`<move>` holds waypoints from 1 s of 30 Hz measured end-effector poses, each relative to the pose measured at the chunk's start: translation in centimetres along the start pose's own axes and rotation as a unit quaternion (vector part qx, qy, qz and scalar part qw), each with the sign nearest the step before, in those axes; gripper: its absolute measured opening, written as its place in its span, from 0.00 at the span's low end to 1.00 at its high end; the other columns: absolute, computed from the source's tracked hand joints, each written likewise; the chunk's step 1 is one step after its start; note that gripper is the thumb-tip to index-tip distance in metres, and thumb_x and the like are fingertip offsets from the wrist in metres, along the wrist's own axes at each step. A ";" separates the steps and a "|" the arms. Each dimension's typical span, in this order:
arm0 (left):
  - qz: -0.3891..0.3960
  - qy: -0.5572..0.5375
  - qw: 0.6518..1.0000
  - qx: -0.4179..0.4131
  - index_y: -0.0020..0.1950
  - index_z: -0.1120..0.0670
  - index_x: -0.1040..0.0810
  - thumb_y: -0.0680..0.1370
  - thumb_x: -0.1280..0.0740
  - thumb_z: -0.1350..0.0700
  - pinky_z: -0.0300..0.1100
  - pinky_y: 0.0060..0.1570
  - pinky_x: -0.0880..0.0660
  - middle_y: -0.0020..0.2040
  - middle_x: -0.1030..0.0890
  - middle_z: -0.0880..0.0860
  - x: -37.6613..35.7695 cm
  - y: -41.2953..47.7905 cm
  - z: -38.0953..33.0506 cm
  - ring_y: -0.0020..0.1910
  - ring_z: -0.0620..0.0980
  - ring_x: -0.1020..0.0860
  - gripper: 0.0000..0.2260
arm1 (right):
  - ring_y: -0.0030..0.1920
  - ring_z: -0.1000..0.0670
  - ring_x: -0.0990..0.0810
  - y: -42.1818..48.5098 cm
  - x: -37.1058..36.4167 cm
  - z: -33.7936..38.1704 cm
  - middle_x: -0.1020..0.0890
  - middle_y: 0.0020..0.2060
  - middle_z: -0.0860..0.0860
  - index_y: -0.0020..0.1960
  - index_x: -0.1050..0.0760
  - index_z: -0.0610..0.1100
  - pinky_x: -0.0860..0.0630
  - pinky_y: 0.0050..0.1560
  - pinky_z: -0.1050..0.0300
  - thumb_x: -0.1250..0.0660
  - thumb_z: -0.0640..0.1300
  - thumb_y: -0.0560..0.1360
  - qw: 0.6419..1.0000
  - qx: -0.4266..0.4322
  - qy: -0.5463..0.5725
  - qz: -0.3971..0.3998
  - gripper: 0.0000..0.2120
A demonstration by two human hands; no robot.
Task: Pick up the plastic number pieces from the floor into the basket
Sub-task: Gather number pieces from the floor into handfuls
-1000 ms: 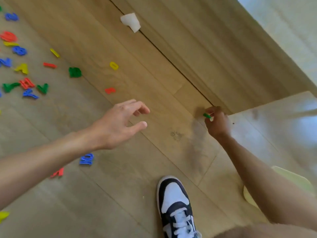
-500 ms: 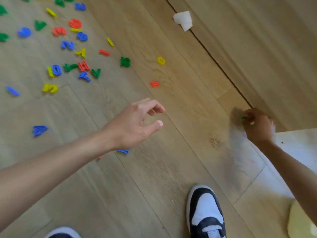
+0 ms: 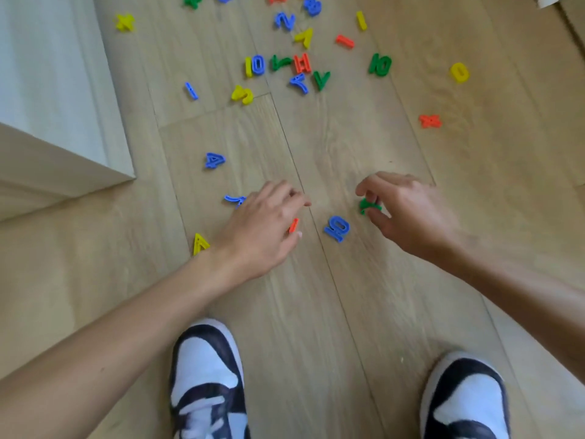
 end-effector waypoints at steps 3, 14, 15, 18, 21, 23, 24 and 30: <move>-0.013 0.023 0.999 -0.031 0.66 0.51 0.29 0.75 0.34 0.49 0.49 0.56 0.30 0.60 0.27 0.52 -0.6 0.7 -1.8 0.60 0.53 0.30 0.20 | 0.46 0.44 0.21 0.1 -0.7 -0.1 0.20 0.45 0.50 0.50 0.24 0.45 0.23 0.41 0.48 0.32 0.37 0.72 1.000 -0.002 -0.017 0.010 0.07; 0.024 0.138 0.984 -0.110 0.56 0.56 0.28 0.79 0.37 0.52 0.46 0.41 0.27 0.57 0.30 0.56 -4.7 2.9 -7.8 0.58 0.55 0.30 0.10 | 0.49 0.45 0.25 -0.6 -1.4 0.1 0.22 0.47 0.48 0.50 0.23 0.42 0.23 0.40 0.43 0.33 0.37 0.75 0.999 0.027 -0.036 -0.005 0.04; 0.021 0.132 0.985 -0.107 0.56 0.56 0.28 0.79 0.37 0.53 0.45 0.40 0.27 0.57 0.30 0.56 -4.3 2.6 -7.5 0.58 0.55 0.30 0.09 | 0.49 0.44 0.24 -0.5 -1.6 0.3 0.21 0.47 0.47 0.49 0.23 0.41 0.24 0.42 0.43 0.33 0.36 0.75 0.999 0.031 -0.033 -0.003 0.04; -0.033 0.071 0.994 -0.082 0.53 0.56 0.27 0.77 0.33 0.51 0.47 0.39 0.24 0.53 0.28 0.54 -1.4 1.1 -6.2 0.52 0.54 0.28 0.10 | 0.47 0.42 0.23 -0.5 -0.8 0.3 0.21 0.45 0.45 0.47 0.22 0.40 0.25 0.43 0.46 0.31 0.33 0.72 0.999 0.025 0.001 -0.019 0.05; -0.095 0.049 0.994 -0.011 0.54 0.54 0.24 0.76 0.35 0.48 0.41 0.38 0.30 0.50 0.26 0.51 1.6 -2.6 -1.9 0.50 0.52 0.27 0.11 | 0.44 0.47 0.24 0.0 0.1 2.2 0.20 0.44 0.48 0.46 0.22 0.42 0.26 0.41 0.53 0.28 0.34 0.71 0.995 0.044 0.075 -0.049 0.07; -0.115 0.055 0.990 0.058 0.56 0.53 0.23 0.76 0.34 0.49 0.42 0.38 0.29 0.51 0.25 0.51 2.5 -5.4 2.1 0.51 0.52 0.26 0.12 | 0.45 0.50 0.24 0.7 -0.2 5.0 0.20 0.45 0.50 0.47 0.22 0.43 0.24 0.41 0.53 0.27 0.36 0.72 0.988 0.074 0.124 -0.049 0.06; -0.118 0.059 0.987 0.093 0.56 0.53 0.23 0.75 0.33 0.50 0.43 0.39 0.28 0.51 0.25 0.51 2.6 -6.5 3.9 0.52 0.53 0.26 0.12 | 0.46 0.50 0.23 1.0 -0.6 6.3 0.21 0.45 0.51 0.48 0.21 0.44 0.23 0.41 0.51 0.27 0.36 0.73 0.985 0.086 0.142 -0.041 0.06; -0.078 0.071 0.977 0.185 0.58 0.53 0.22 0.74 0.30 0.54 0.45 0.40 0.25 0.53 0.26 0.51 0.7 -9.6 8.8 0.51 0.52 0.26 0.13 | 0.49 0.47 0.23 2.3 -3.2 11.4 0.20 0.46 0.50 0.48 0.21 0.42 0.23 0.39 0.46 0.30 0.35 0.74 0.982 0.150 0.112 -0.014 0.05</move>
Point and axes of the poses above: each hand's wrist, its own y-axis towards the middle knuckle, its own x-axis out of the back of the hand, z = x × y, the point moved 10 cm from there along y, towards the middle knuckle
